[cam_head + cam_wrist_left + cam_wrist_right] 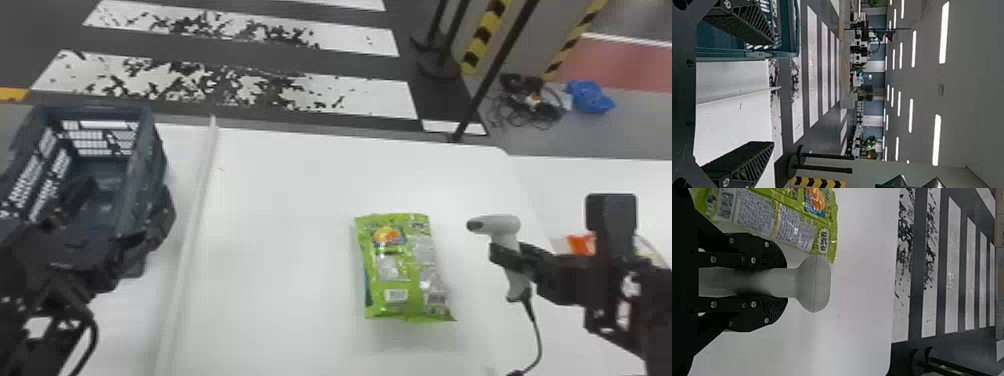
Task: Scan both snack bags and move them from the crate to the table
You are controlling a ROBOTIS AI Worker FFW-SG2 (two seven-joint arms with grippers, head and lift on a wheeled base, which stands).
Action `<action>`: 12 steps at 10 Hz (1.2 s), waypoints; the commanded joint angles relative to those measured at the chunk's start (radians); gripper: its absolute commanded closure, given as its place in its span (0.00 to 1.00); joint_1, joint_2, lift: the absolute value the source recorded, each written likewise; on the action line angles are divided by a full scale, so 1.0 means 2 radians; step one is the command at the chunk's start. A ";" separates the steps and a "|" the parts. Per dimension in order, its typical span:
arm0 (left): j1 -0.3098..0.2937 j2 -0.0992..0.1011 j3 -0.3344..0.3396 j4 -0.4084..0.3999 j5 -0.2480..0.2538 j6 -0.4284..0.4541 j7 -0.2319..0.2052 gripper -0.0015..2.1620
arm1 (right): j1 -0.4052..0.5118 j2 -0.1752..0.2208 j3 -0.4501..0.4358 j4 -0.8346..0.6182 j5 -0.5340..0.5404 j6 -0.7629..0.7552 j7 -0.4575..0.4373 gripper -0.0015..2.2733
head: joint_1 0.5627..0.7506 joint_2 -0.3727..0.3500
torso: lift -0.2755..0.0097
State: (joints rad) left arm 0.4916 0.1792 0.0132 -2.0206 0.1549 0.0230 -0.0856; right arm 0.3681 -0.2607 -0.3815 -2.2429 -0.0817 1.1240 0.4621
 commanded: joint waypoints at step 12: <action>-0.003 0.007 -0.010 -0.013 0.000 0.014 -0.001 0.04 | -0.136 -0.073 0.067 0.348 0.011 -0.211 -0.029 0.83 | 0.70 0.11 | 0.66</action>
State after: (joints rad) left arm 0.4833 0.1933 -0.0078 -2.0451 0.1550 0.0514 -0.0871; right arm 0.0956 -0.4081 -0.2512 -1.5580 -0.0609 0.7160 0.4042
